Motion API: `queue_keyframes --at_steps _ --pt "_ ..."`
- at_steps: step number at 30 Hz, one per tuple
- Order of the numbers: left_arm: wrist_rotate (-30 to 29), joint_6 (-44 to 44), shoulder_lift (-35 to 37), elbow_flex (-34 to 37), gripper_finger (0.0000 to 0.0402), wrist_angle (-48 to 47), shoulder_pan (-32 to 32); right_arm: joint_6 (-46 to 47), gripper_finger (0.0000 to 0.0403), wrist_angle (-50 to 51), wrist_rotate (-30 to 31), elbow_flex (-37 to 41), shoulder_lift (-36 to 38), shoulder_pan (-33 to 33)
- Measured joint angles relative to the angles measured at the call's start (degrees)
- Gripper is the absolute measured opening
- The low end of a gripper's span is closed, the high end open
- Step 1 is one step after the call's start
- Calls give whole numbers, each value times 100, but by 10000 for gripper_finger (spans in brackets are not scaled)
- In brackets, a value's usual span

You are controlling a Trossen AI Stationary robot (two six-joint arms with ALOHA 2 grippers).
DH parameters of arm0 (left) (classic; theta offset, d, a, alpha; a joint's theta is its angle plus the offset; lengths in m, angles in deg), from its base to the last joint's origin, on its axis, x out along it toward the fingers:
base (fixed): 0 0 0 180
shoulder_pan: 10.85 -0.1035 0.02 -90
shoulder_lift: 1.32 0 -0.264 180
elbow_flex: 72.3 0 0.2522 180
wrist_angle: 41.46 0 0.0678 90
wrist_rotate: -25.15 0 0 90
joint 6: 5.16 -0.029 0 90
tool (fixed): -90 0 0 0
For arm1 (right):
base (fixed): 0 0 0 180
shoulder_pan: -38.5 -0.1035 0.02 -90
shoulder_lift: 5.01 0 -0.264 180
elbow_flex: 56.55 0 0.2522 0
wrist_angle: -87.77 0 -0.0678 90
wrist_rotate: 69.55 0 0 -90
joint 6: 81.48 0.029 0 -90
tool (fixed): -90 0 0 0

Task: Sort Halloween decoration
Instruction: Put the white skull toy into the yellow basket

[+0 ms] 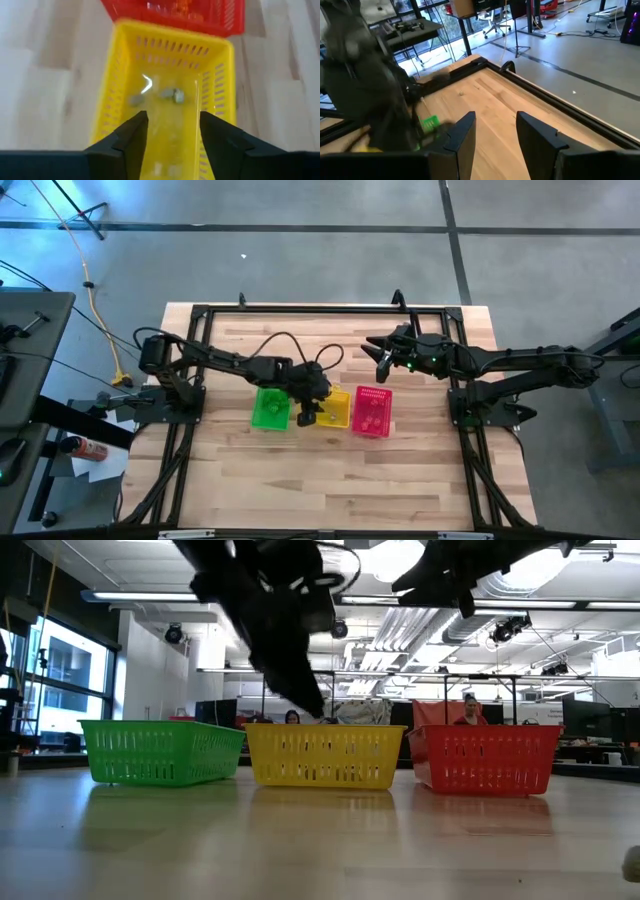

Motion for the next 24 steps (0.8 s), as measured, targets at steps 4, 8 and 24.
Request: queue_keyframes --at_steps 4,8,24 --pt "-504 -425 524 -313 190 -1122 -225 298 138 247 -6 0 17 43" --pt "-1198 -466 1268 -216 197 -1595 -503 1220 138 1067 -15 0 48 210" --pt "-2005 1947 3835 2366 198 733 -660 4375 138 4634 -1330 -2 -76 1694"
